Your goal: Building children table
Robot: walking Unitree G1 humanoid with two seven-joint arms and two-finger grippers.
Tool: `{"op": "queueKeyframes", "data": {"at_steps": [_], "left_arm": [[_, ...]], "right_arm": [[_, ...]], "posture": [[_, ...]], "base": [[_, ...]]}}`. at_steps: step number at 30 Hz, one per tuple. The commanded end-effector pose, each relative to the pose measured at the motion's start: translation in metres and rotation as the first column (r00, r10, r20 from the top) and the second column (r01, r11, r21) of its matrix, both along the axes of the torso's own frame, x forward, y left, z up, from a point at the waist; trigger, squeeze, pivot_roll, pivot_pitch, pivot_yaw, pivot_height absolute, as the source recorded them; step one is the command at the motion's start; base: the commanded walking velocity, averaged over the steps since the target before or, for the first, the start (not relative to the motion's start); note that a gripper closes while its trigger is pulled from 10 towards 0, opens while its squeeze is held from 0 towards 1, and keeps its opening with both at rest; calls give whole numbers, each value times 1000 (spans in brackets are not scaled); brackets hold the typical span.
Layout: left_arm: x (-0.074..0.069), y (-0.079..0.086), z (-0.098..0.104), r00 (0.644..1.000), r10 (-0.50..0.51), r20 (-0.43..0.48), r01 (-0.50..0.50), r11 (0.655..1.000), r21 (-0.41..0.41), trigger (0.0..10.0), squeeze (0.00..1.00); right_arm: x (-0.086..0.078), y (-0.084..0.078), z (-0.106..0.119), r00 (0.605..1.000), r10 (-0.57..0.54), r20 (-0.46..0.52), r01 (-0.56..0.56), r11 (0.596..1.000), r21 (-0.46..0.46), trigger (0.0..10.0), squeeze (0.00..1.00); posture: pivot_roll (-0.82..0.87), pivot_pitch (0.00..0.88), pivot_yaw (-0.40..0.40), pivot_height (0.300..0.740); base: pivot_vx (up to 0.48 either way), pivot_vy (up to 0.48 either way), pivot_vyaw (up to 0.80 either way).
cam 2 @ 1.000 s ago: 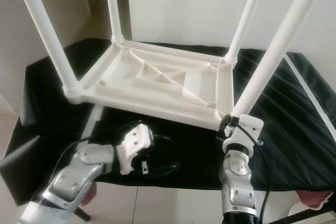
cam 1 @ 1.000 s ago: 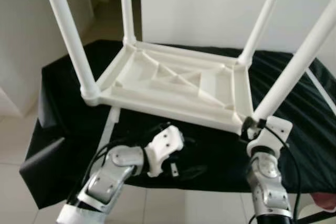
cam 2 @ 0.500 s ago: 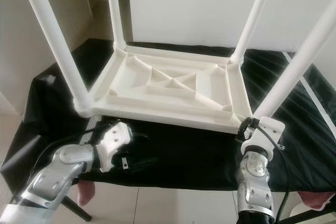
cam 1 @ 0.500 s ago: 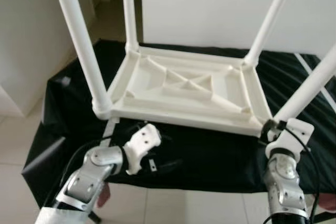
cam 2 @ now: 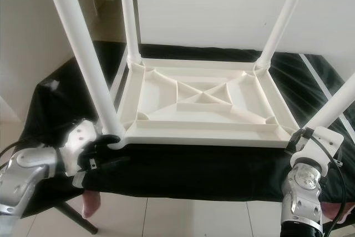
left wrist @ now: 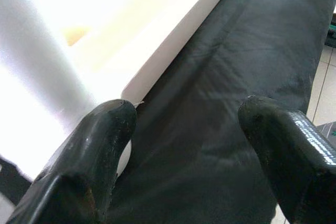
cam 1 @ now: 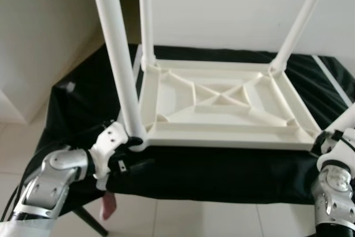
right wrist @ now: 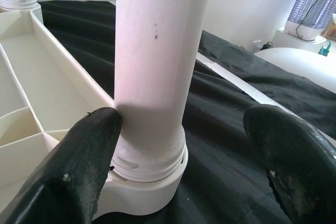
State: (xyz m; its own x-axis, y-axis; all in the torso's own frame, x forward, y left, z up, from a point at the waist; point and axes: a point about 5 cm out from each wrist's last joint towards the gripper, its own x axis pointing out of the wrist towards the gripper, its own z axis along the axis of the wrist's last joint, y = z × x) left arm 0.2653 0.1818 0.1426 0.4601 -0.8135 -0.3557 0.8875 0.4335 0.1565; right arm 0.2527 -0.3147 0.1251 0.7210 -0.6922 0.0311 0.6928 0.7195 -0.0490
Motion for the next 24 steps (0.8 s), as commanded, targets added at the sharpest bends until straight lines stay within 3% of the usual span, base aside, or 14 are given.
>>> {"op": "queueKeyframes", "data": {"at_steps": [1, 11, 12, 16, 22, 23, 24], "left_arm": [[-2, 13, 0, 999, 37, -26, -36, 999, 5, 10000, 0], [-25, 23, -5, 994, 3, -112, -7, 999, -32, 10000, 0], [-22, 31, -6, 994, 38, -104, -40, 999, -19, 10000, 0], [-11, 39, -3, 993, 102, -67, -103, 995, -7, 10000, 0], [3, 49, 0, 984, 181, -5, -180, 983, 14, 10000, 0], [13, 56, 5, 969, 245, 44, -246, 969, 18, 10000, 0], [13, 56, 5, 969, 245, 44, -246, 969, 18, 10000, 0]], "right_arm": [[-4, -11, 4, 999, -44, 14, 44, 999, -7, 10000, 0], [5, 23, -6, 998, 62, 12, -62, 996, 59, 10000, 0], [7, 32, -12, 995, 99, -4, -98, 991, 87, 10000, 0], [13, 45, -20, 984, 173, -37, -167, 978, 122, 10000, 0], [17, 53, -24, 972, 228, -55, -219, 966, 138, 10000, 0], [18, 55, -25, 968, 241, -66, -229, 963, 144, 10000, 0], [18, 55, -25, 968, 241, -66, -229, 963, 144, 10000, 0]], "posture": [[58, 0, -44, 740], [62, 0, -46, 740], [70, 0, -51, 740], [72, 0, -56, 740], [74, 0, -61, 740], [74, 0, -61, 740], [74, 0, -61, 740]], "base": [[0, 0, 0], [0, 0, 0], [0, 0, 0], [0, 0, 0], [0, 0, 0], [0, 0, 0], [0, 0, 0]]}}
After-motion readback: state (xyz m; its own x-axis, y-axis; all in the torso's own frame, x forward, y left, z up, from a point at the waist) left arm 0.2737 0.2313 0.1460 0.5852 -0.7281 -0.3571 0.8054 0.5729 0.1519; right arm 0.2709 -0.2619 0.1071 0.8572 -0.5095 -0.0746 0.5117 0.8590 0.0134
